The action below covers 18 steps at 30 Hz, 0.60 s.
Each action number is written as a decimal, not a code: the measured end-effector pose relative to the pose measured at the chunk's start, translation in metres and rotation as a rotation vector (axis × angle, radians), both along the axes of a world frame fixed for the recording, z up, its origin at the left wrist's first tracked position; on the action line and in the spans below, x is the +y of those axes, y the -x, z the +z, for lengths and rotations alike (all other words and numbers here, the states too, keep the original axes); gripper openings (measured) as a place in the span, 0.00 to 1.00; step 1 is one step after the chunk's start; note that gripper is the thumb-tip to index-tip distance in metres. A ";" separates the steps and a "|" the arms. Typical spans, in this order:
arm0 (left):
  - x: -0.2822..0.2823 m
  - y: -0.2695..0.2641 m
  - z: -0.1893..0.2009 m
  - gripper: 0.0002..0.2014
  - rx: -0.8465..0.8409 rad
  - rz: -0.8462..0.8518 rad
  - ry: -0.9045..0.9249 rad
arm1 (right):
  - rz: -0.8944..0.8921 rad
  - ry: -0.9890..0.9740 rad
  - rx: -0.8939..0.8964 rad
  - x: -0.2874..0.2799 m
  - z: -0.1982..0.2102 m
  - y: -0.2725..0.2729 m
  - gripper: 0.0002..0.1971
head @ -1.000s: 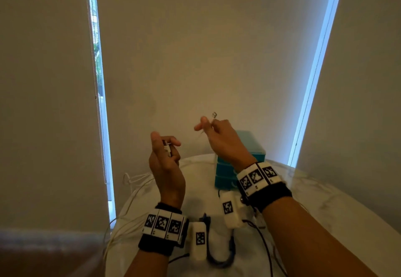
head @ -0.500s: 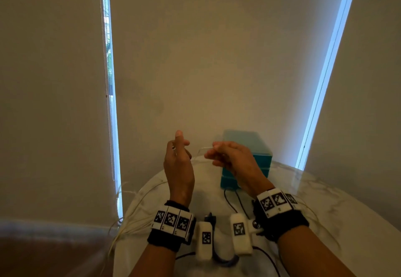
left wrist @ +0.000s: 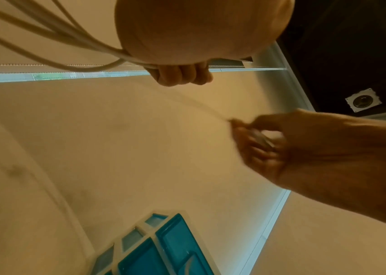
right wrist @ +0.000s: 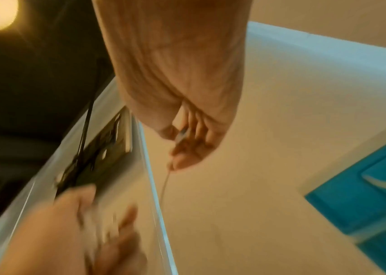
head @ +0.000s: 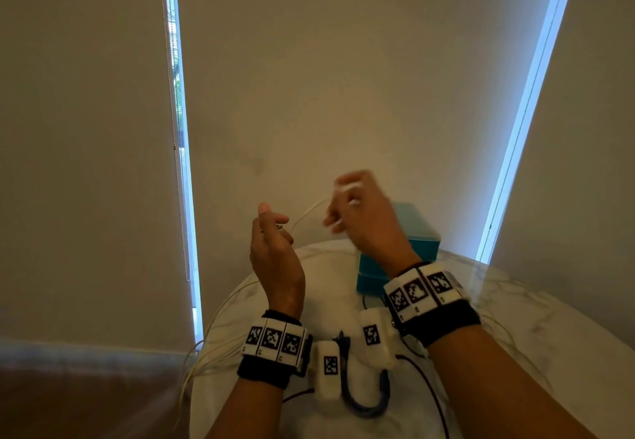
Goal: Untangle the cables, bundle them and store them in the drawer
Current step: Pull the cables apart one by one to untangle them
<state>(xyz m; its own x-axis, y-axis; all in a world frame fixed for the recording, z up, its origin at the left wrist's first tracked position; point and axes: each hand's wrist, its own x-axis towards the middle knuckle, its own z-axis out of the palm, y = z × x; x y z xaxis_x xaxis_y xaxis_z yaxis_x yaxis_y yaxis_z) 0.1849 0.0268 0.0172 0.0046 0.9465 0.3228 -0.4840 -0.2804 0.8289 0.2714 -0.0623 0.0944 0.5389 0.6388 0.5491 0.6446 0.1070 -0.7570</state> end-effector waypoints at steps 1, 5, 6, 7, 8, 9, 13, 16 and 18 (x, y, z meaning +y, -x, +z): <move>0.002 0.000 -0.001 0.31 -0.025 0.010 0.000 | -0.064 -0.249 0.036 -0.008 0.004 -0.001 0.07; 0.006 0.000 -0.004 0.33 -0.044 0.014 0.006 | -0.105 -0.103 -0.066 -0.019 -0.022 -0.010 0.10; 0.005 0.000 -0.005 0.34 -0.030 0.005 0.010 | -0.019 0.319 -0.134 -0.017 -0.040 -0.012 0.11; 0.004 -0.001 -0.005 0.35 -0.012 -0.015 0.009 | 0.094 0.703 -0.190 -0.017 -0.058 -0.012 0.12; 0.003 -0.002 -0.005 0.36 0.015 -0.042 0.003 | 0.173 0.925 -0.227 -0.017 -0.074 -0.015 0.12; 0.002 -0.004 -0.004 0.37 0.046 -0.074 -0.004 | 0.194 0.976 -0.234 -0.018 -0.084 -0.017 0.11; -0.004 -0.005 -0.006 0.44 0.164 -0.230 -0.021 | 0.051 0.638 -0.109 -0.027 -0.092 -0.019 0.10; -0.005 -0.012 -0.007 0.51 0.257 -0.399 -0.042 | 0.068 0.523 -0.068 -0.030 -0.090 -0.013 0.14; -0.005 -0.016 -0.007 0.56 0.273 -0.522 -0.029 | 0.079 0.437 0.010 -0.032 -0.090 -0.008 0.15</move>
